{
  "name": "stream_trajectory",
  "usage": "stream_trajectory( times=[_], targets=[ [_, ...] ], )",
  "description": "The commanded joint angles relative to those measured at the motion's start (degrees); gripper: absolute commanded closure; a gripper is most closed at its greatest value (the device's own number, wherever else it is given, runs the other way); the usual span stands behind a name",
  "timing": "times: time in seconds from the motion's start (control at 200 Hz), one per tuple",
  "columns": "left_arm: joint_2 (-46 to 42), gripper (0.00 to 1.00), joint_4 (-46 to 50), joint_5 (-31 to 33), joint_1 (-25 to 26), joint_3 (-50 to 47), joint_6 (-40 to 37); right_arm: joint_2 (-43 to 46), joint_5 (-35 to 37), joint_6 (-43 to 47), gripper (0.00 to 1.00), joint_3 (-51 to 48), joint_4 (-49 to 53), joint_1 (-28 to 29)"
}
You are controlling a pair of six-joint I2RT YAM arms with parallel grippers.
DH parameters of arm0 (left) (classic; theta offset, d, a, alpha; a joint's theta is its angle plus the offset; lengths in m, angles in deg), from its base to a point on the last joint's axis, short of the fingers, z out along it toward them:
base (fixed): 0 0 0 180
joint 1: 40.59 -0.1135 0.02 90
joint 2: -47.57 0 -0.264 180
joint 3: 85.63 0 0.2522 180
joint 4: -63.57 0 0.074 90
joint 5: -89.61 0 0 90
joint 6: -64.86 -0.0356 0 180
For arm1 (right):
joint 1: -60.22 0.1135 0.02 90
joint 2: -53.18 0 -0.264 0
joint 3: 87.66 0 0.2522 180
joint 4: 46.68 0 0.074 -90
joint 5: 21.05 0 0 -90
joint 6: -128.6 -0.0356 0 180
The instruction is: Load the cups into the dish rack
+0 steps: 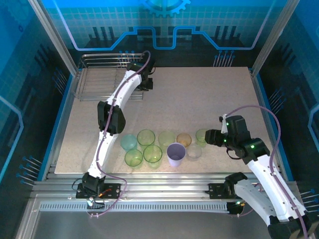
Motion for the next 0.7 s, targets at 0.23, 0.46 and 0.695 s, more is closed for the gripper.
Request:
stream_trajectory(
  times=[0.23,0.46,0.695],
  targets=[
    [-6.9,1.00,-3.1,-7.4,2.6,-13.4,2.5,-0.7,-0.7,-0.5,0.34,-1.7,-1.1,0.9],
    [-14.0,1.00,-10.3,-11.4,8.6,-25.8,13.1,-0.5,-1.3,-0.9,0.33,-2.0,-1.8,0.9],
    [-17.7,1.00,-19.7,-14.3,15.5,-34.0,21.9,-1.0,-2.3,-0.7,0.33,-1.1,-2.1,0.9]
  ],
)
